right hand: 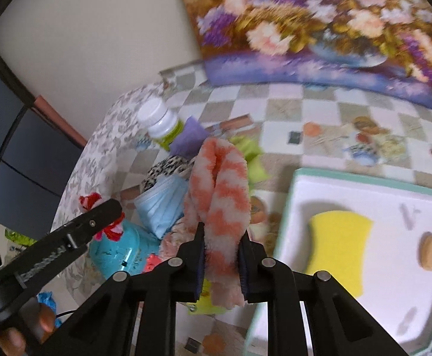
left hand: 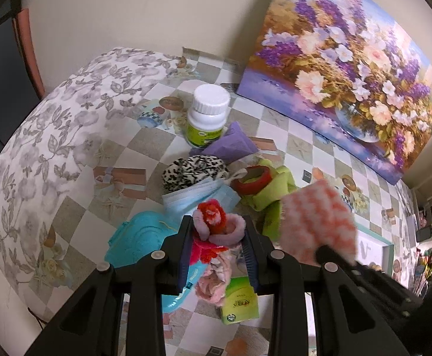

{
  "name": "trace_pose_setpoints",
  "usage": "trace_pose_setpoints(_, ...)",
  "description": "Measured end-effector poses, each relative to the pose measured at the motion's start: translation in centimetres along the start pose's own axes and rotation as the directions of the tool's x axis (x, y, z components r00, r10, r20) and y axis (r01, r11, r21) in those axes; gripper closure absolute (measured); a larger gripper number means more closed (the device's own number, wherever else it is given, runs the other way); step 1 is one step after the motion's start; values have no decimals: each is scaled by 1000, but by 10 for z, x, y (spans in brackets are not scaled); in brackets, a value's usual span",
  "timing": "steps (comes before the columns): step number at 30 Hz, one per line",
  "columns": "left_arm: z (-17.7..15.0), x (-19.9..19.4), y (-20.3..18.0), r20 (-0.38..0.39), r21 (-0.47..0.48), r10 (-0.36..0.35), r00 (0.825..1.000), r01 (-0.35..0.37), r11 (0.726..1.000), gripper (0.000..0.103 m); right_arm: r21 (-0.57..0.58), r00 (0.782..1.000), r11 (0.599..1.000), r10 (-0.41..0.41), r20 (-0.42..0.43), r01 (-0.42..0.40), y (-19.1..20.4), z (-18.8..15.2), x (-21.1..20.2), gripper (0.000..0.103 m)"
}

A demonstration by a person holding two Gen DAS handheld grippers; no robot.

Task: Organize soft objects
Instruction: 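Lift the red toy and striped towel and carry both over the tray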

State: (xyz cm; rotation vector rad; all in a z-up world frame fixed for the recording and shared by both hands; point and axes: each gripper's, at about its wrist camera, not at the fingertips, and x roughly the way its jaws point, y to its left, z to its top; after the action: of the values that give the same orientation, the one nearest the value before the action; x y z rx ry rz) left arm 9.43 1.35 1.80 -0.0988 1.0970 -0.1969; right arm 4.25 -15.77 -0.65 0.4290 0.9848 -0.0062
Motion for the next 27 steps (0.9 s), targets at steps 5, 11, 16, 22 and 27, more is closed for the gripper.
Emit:
trace_pose_setpoints(5, -4, -3, -27, -15, 63, -24, 1000, 24, 998, 70, 83, 996, 993, -86, 37, 83, -40, -1, -30, 84)
trace_pose_setpoints(11, -8, -8, -84, -34, 171, -82, 996, 87, 981, 70, 203, 986, 967, -164, 42, 152, -97, -3, -52, 84)
trace_pose_setpoints(16, -19, -3, -139, -81, 275, -117, 990, 135, 952, 70, 290, 969, 928, -248, 18, 232, -141, -9, -62, 84)
trace_pose_setpoints(22, -39, 29, -201, -185, 345, -145, 972, 202, 917, 70, 361, 935, 864, -343, -90, 351, -191, -20, -55, 83)
trace_pose_setpoints(27, -60, 64, -232, -282, 358, -148, 948, 247, 900, 70, 416, 937, 841, -327, -121, 347, -222, -29, -52, 83)
